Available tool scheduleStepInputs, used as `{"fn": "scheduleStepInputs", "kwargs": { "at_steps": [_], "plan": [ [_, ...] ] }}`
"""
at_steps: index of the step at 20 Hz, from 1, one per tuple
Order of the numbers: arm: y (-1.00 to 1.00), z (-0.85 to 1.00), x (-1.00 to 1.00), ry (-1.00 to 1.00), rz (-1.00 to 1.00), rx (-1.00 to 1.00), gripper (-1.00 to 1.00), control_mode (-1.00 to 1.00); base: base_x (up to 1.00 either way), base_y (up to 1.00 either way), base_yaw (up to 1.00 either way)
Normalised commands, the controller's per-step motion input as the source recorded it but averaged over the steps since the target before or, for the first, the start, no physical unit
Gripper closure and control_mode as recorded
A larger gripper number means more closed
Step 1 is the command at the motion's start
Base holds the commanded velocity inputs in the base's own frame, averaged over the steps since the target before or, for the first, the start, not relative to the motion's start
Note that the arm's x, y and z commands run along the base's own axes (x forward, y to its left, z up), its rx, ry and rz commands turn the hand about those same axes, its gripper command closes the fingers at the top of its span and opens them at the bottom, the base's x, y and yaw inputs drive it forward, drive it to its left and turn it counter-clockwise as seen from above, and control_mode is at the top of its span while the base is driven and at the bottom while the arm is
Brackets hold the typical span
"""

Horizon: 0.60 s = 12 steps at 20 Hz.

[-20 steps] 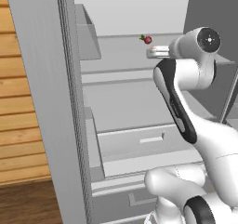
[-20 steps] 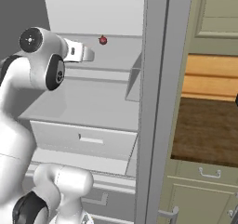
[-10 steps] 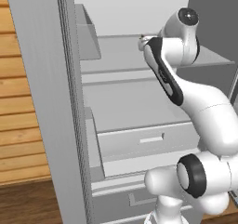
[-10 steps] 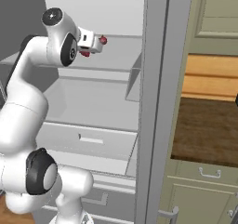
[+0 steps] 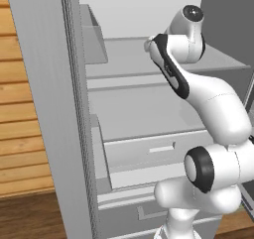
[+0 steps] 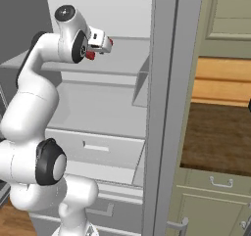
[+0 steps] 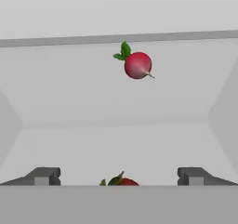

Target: Take the strawberry from the fridge and place it on top of the pancake, located on the dining counter.

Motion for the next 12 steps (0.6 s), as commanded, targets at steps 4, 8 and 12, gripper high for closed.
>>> {"fn": "scheduleStepInputs", "kwargs": {
  "at_steps": [4, 8, 12],
  "plan": [
    [0.0, -0.08, -0.04, 0.0, 0.0, 0.0, -1.0, -1.0, 0.0, 0.0, 0.0],
    [0.0, -0.16, -0.03, -0.01, 0.0, 0.0, -1.0, -1.0, 0.0, 0.0, 0.0],
    [0.0, -0.13, 0.12, -0.01, 0.03, 0.0, -1.0, -1.0, 0.0, 0.0, 0.0]
  ]
}}
